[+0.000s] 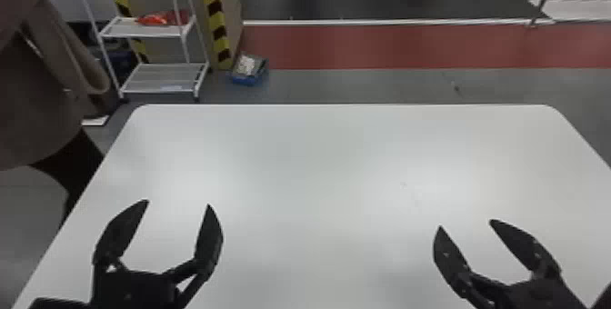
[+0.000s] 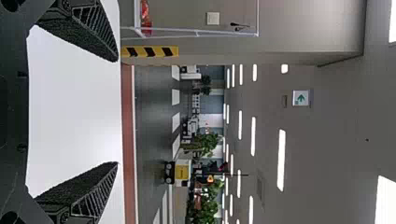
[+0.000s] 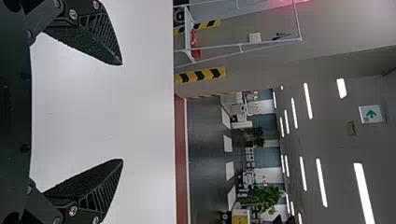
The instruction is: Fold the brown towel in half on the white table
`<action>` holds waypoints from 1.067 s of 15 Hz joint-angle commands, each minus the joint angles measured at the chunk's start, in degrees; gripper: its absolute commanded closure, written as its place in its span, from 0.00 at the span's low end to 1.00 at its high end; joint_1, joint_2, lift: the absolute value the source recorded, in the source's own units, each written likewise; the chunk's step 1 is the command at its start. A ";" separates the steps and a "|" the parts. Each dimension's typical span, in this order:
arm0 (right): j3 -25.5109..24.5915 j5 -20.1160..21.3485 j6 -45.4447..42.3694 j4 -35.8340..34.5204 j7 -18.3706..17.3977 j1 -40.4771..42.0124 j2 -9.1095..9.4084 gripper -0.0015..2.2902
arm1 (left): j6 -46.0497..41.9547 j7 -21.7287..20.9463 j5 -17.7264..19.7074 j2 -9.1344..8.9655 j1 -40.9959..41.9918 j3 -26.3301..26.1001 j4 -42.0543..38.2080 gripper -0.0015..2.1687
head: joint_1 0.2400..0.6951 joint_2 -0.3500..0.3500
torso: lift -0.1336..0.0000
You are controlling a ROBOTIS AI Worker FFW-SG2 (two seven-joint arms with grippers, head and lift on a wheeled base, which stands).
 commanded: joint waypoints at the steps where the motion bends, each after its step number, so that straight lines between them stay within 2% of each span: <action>1: 0.64 -0.06 -2.03 0.51 -0.69 -0.15 0.27 0.05 | -0.12 0.00 0.09 0.13 -0.17 0.01 0.27 0.04 | 1.00 0.54 | 0.08; 3: 0.73 0.12 -5.72 1.92 -0.69 -0.32 0.27 0.05 | -0.12 -0.18 0.18 0.22 -0.26 0.10 0.27 0.04 | 1.00 0.54 | 0.08; 5: 1.25 0.38 -13.46 5.34 -0.78 -1.12 0.54 0.05 | -0.47 -0.44 0.18 0.48 -0.09 0.01 0.27 0.04 | 1.00 0.54 | 0.08; 8: 1.34 0.38 -13.28 5.52 -1.13 -1.38 0.54 0.05 | -0.47 -0.53 0.26 0.66 0.00 0.10 0.18 0.04 | 1.00 0.52 | 0.08; 12: 0.90 0.47 -8.36 4.47 -1.57 -1.55 0.27 0.06 | -0.47 -0.53 0.00 0.74 0.53 0.19 -0.17 0.04 | 1.00 0.52 | 0.08; 16: 0.46 0.82 0.08 -0.19 -1.57 -0.24 0.19 0.06 | -0.29 -0.27 0.00 0.57 0.70 0.01 -0.52 0.07 | 1.00 0.52 | 0.08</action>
